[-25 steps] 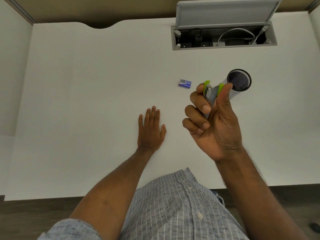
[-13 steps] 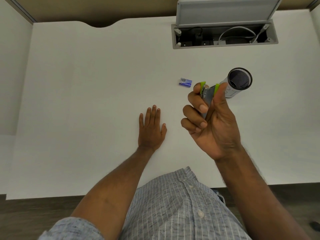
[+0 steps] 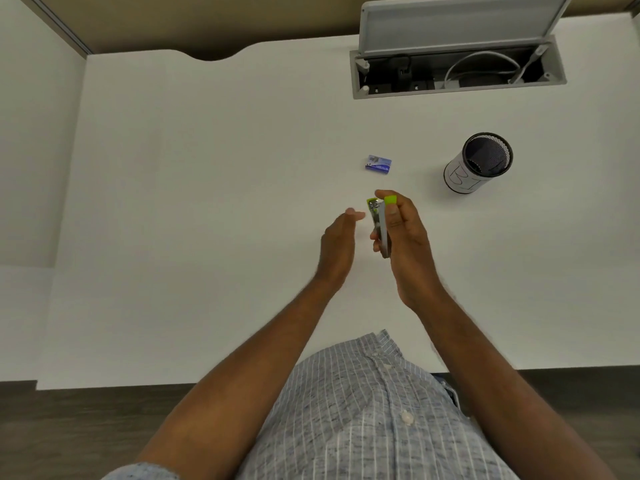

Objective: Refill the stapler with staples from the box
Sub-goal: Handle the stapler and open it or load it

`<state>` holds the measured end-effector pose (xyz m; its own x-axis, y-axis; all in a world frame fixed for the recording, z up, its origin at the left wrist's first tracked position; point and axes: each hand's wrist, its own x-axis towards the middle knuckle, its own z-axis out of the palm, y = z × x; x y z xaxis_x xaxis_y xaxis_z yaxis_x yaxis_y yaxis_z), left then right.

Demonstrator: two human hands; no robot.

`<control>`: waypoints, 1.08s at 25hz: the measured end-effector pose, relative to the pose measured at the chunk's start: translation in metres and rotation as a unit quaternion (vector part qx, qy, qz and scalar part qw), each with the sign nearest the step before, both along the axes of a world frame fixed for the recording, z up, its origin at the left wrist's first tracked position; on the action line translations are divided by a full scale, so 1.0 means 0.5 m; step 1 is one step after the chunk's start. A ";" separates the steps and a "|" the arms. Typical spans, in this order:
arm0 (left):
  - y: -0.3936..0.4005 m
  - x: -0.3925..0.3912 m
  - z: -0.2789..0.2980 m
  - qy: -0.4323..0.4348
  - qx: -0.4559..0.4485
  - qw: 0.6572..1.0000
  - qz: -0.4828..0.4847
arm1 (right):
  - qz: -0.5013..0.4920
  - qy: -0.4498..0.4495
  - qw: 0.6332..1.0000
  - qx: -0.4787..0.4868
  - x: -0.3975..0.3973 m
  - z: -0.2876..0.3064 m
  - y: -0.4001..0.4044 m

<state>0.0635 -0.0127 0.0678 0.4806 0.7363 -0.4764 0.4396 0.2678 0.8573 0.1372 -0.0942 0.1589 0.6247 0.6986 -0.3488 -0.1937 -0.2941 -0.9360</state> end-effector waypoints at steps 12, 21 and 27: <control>-0.056 0.017 0.068 -0.292 -0.381 0.873 0.081 | -0.068 -0.008 0.997 -0.028 -0.028 -0.016 -0.009; -0.056 0.015 0.064 -0.331 -0.439 0.827 0.122 | -0.029 -0.020 0.999 -0.011 -0.021 -0.022 -0.015; -0.029 0.009 0.069 -0.353 -0.453 0.802 0.163 | -0.007 0.023 0.997 0.075 -0.022 -0.013 -0.019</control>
